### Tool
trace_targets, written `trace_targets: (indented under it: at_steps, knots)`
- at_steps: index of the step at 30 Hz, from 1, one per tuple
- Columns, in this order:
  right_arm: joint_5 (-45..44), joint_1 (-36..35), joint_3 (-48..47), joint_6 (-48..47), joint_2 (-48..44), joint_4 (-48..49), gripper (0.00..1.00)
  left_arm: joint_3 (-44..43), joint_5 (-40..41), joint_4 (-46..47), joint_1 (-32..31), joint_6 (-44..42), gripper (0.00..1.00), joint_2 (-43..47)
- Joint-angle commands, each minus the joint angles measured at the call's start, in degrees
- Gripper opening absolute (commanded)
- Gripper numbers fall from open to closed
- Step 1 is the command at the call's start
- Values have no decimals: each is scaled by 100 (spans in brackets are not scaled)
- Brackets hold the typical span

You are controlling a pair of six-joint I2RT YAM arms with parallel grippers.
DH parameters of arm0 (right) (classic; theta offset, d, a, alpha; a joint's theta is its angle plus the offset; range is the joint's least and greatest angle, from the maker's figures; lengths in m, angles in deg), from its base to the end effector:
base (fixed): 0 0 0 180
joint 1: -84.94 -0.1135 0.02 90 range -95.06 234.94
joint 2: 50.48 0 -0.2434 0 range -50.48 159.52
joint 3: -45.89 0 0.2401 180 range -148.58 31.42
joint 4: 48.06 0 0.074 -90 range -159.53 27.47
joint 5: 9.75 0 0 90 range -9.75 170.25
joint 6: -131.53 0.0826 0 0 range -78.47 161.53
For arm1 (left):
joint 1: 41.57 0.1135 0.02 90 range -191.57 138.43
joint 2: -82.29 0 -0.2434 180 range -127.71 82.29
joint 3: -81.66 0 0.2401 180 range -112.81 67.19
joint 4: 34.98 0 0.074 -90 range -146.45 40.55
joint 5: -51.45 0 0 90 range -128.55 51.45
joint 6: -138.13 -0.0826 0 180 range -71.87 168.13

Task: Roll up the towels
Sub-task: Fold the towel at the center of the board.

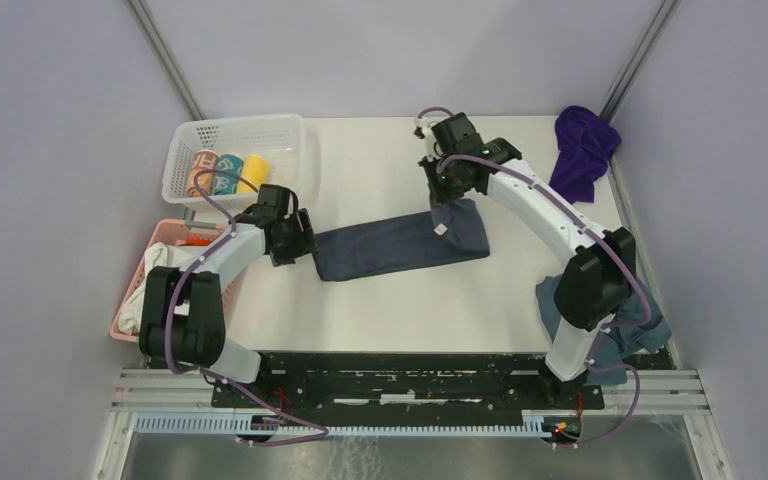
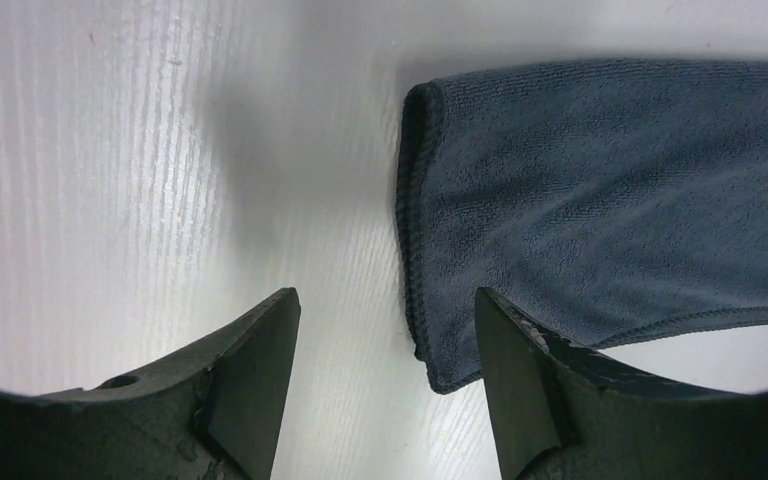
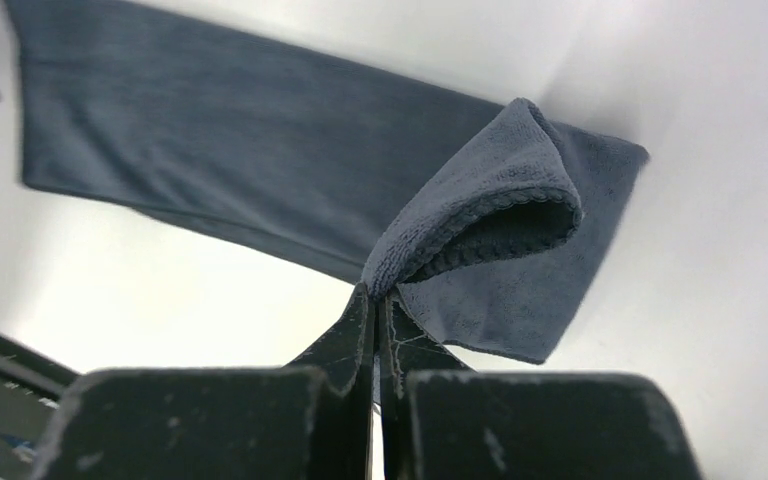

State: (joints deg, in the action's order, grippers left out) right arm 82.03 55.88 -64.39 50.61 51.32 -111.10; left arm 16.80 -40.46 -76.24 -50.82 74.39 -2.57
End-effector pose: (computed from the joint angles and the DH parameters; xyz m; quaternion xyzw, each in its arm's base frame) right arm 0.3467 0.1956 0.2596 -0.1699 0.9372 0.1134 0.2828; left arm 0.2948 -0.0508 0.1365 -0.1392 0.9585 -0.0910 0.2314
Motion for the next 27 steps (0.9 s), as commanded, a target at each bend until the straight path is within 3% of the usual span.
trace_targets:
  at_steps: [1,10,17,27]
  knots:
    - [204,-503,-515,424,273,151,1,70,-430,384,92,367,71,-133]
    - [361,-1387,-1284,1040,885,412,1,127,-414,390,219,404,64,-368]
    - [425,-1847,-1788,1301,1361,627,1,168,-604,496,214,447,49,-557]
    - [468,-2236,-1843,1625,1865,1333,1,227,-710,560,208,467,40,-590]
